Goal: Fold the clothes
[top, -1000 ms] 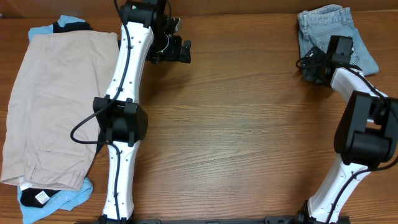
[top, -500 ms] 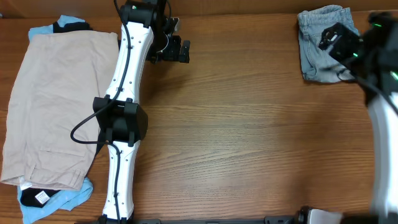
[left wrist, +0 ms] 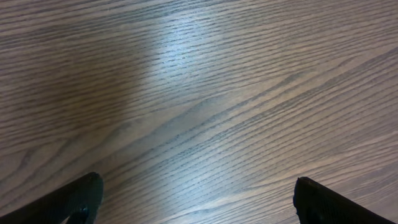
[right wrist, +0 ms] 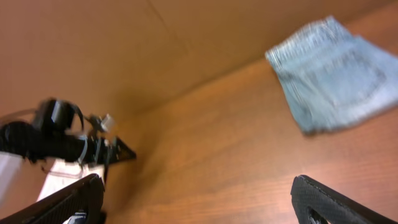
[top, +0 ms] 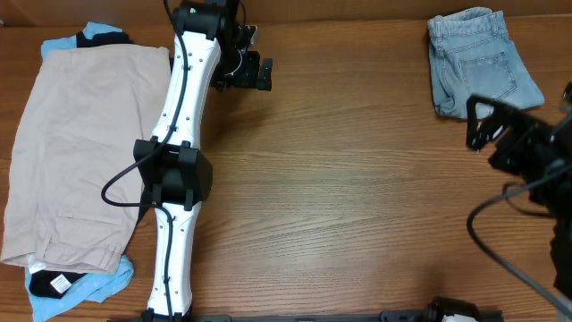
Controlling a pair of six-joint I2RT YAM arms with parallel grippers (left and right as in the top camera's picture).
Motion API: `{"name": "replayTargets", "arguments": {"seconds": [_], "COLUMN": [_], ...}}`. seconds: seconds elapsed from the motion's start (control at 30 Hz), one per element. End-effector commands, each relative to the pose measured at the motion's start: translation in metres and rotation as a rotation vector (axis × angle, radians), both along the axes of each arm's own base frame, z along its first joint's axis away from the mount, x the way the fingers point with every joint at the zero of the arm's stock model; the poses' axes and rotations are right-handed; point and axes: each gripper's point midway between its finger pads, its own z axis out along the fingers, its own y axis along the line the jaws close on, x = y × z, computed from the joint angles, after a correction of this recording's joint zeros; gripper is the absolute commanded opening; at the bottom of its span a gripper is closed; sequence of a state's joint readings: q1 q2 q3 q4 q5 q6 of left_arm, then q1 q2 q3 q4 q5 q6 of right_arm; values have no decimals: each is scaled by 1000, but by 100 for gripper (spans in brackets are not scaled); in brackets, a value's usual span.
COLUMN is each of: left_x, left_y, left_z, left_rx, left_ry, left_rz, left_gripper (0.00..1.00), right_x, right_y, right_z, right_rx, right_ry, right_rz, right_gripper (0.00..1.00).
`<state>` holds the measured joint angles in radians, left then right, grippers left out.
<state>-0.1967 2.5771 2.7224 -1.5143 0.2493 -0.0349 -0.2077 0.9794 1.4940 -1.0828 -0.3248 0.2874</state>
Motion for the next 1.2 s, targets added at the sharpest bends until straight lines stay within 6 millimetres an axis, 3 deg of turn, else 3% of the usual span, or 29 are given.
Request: {"name": "replayTargets", "arguments": {"seconds": [0.0, 0.3, 0.57, 0.77, 1.0, 1.17], "left_x": [-1, -1, -1, -1, -1, -1], "left_y": [-2, -2, -2, -2, -2, -2], "left_z": [-3, -3, -3, -3, -3, -3], "left_rx": [5, 5, 5, 5, 5, 5], "left_ry": [9, 9, 9, 9, 9, 9], "left_rz": [5, 5, 5, 5, 5, 5], "left_gripper": [100, 100, 100, 100, 100, 100], "right_x": [-11, -10, 1, 4, 7, 4], "right_y": [-3, 9, 4, 0, 16, 23], "right_z": [-4, -16, -20, -22, -59, -97], "right_rx": [-23, 35, 20, -58, -72, -83], "right_ry": [24, 81, 89, -4, -160, -320], "right_rz": [-22, 34, 16, -23, 31, 52], "right_gripper": [100, 100, 100, 100, 100, 100]}}
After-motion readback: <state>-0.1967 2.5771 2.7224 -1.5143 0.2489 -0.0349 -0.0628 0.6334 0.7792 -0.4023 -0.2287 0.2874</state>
